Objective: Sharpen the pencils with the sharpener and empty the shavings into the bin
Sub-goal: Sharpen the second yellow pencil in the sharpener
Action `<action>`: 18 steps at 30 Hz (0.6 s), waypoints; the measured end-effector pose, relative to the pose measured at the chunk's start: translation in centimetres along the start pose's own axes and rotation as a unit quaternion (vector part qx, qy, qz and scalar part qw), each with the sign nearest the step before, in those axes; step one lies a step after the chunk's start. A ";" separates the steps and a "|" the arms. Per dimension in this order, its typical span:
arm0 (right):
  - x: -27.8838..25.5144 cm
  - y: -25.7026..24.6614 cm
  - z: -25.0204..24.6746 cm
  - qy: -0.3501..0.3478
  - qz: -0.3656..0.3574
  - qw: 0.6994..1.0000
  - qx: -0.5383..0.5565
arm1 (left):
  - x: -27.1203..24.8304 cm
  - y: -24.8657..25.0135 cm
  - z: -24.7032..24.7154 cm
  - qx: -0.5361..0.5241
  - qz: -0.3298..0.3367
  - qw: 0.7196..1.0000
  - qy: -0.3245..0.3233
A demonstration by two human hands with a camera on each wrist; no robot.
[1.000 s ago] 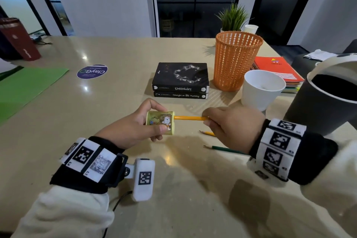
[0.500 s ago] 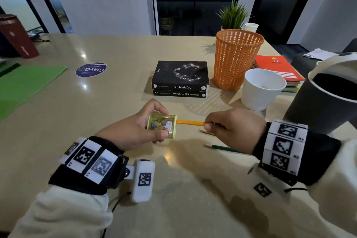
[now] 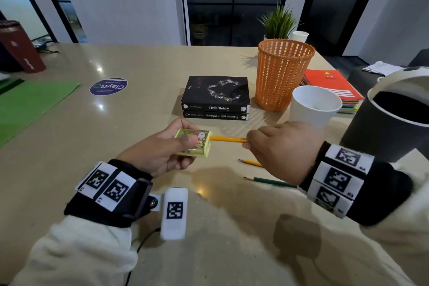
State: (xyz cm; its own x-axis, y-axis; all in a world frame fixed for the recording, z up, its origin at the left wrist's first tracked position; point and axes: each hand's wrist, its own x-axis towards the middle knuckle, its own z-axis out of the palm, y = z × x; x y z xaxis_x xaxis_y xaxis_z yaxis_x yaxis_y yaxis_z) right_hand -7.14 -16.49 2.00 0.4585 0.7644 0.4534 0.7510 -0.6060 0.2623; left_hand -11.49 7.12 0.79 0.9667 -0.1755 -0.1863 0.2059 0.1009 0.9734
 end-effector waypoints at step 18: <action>0.0 0.1 -0.6 0.018 -0.007 0.999 0.038 | -0.2 0.8 0.3 0.063 0.013 0.998 -0.017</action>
State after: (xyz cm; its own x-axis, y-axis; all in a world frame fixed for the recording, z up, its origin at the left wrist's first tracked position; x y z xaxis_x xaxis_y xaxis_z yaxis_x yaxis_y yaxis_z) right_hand -7.32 -16.67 2.52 0.4316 0.7629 0.4814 0.7915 -0.5762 0.2036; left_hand -11.57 6.95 1.60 0.9654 -0.2075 -0.1580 0.1579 -0.0171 0.9873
